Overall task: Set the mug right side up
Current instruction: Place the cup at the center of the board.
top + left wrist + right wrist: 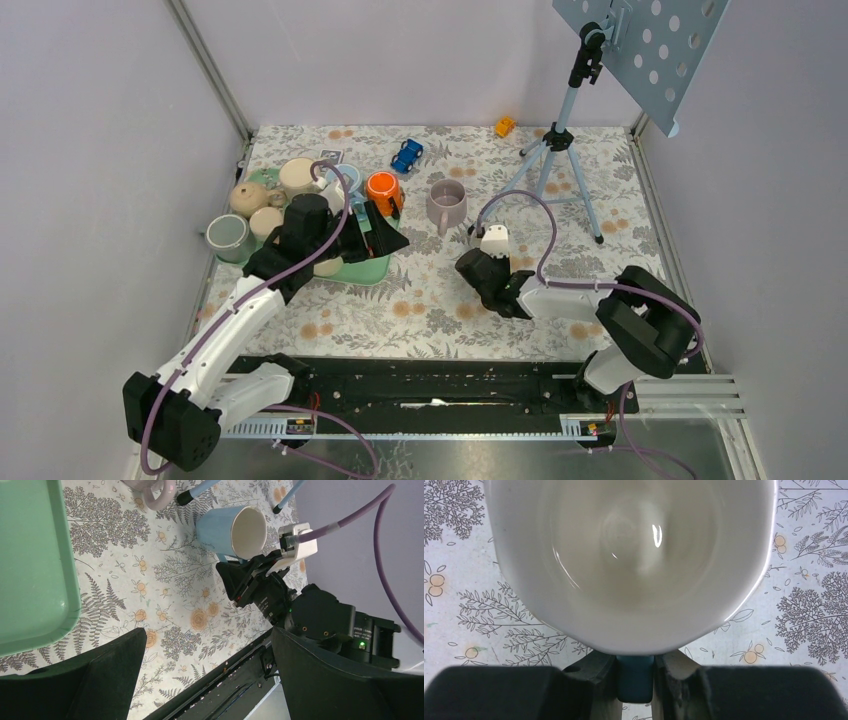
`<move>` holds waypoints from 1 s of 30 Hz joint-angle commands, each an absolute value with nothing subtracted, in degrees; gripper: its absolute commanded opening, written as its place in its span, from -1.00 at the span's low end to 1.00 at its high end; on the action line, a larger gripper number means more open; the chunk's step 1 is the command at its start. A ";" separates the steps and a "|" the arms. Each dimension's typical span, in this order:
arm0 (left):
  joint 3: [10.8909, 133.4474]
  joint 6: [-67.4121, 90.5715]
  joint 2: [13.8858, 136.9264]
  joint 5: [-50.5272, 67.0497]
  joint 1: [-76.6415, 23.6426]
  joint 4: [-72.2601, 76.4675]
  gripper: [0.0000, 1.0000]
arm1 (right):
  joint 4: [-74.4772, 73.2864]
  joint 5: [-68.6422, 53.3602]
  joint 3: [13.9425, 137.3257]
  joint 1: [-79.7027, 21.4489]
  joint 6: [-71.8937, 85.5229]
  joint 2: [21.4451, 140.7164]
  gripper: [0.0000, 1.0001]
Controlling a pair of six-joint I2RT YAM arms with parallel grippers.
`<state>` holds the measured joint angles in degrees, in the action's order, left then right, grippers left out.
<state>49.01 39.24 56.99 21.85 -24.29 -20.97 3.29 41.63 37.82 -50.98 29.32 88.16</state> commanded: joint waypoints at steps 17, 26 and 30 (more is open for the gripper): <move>48.44 38.24 57.18 22.57 -24.39 -19.40 0.98 | -10.40 35.69 50.19 -44.77 31.41 88.56 -1.00; 48.54 38.30 57.04 22.57 -24.39 -19.65 0.98 | -11.33 37.70 48.56 -42.02 31.57 88.19 -1.00; 48.43 38.30 57.04 22.63 -24.43 -19.60 0.98 | -9.25 37.22 46.19 -39.95 31.25 87.29 -1.00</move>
